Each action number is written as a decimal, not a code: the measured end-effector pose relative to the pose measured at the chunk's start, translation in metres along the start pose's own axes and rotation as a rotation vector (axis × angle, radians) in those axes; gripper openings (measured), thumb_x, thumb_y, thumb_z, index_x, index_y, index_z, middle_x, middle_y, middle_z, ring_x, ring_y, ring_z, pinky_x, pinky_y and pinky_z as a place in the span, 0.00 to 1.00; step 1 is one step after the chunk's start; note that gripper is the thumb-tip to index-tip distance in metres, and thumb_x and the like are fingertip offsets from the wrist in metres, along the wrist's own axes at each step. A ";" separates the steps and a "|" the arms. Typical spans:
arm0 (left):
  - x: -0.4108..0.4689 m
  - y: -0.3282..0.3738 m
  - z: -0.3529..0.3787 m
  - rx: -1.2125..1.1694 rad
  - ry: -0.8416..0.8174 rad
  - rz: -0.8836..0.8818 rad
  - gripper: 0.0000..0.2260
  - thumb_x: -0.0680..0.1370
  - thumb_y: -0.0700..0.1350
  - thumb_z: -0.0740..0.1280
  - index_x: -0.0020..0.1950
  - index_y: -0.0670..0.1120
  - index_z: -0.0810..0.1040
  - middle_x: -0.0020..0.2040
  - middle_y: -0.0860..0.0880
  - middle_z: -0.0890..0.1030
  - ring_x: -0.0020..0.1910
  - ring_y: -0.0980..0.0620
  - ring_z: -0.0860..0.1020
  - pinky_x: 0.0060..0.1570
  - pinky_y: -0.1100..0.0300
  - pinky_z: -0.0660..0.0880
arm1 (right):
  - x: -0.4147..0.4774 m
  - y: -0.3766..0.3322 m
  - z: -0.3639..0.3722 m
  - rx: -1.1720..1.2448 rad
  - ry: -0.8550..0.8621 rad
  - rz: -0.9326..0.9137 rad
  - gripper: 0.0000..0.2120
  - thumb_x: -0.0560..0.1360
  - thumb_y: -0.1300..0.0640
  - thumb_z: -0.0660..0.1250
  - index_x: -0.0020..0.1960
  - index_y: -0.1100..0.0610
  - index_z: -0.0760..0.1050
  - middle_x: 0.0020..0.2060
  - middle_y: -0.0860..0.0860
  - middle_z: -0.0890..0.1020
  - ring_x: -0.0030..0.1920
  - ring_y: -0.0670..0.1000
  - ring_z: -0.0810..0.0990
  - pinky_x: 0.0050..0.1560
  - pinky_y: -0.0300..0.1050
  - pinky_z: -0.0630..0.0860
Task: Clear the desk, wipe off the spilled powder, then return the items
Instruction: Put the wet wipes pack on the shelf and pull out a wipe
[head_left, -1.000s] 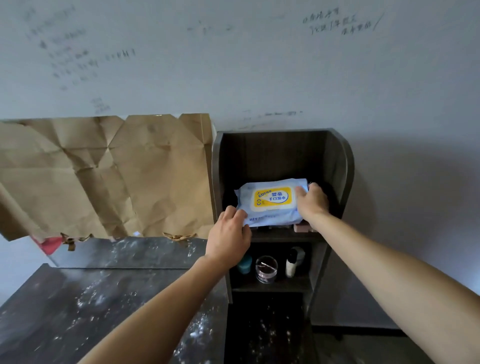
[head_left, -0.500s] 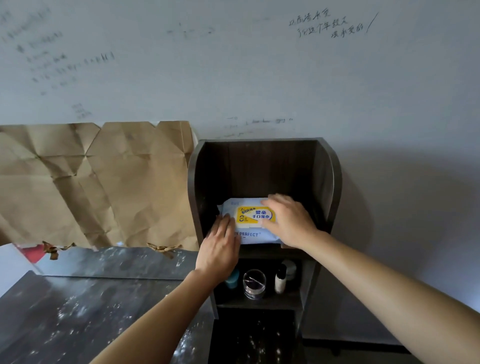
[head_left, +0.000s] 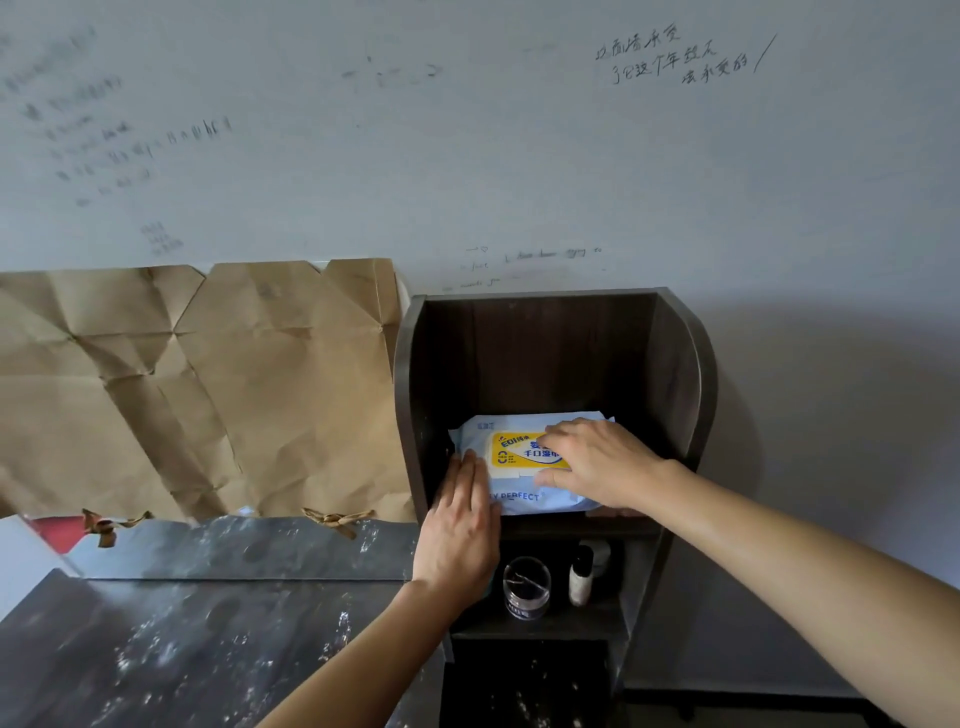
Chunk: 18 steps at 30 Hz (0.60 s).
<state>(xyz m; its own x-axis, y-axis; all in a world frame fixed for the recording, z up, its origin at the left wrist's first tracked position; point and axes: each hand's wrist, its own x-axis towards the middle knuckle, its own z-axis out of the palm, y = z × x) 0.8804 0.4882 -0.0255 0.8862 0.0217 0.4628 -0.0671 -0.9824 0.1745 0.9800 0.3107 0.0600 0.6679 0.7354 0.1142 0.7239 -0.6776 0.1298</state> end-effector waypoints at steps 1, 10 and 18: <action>0.000 -0.001 0.000 -0.003 0.000 0.004 0.23 0.79 0.46 0.54 0.66 0.32 0.71 0.66 0.35 0.74 0.67 0.38 0.71 0.66 0.49 0.67 | 0.001 -0.001 0.002 -0.039 0.015 -0.019 0.27 0.77 0.38 0.56 0.67 0.56 0.71 0.64 0.54 0.75 0.61 0.54 0.74 0.57 0.50 0.73; -0.001 -0.002 -0.003 -0.032 -0.026 0.008 0.24 0.79 0.48 0.54 0.68 0.33 0.69 0.68 0.36 0.72 0.69 0.39 0.69 0.68 0.51 0.63 | 0.017 0.018 -0.007 0.502 0.245 0.313 0.22 0.78 0.38 0.55 0.39 0.53 0.76 0.31 0.50 0.79 0.34 0.51 0.79 0.34 0.49 0.75; 0.032 0.010 -0.025 -0.173 0.069 -0.037 0.20 0.76 0.54 0.53 0.44 0.41 0.78 0.46 0.43 0.78 0.50 0.41 0.76 0.47 0.50 0.75 | 0.037 0.016 0.011 1.008 0.470 0.726 0.12 0.77 0.51 0.66 0.42 0.61 0.76 0.30 0.55 0.82 0.31 0.51 0.83 0.35 0.47 0.82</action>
<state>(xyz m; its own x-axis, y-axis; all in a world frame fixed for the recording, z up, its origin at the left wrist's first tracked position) 0.8962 0.4838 0.0128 0.8566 0.0760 0.5103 -0.1177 -0.9343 0.3366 1.0177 0.3272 0.0557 0.9797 0.0007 0.2006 0.1772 -0.4714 -0.8639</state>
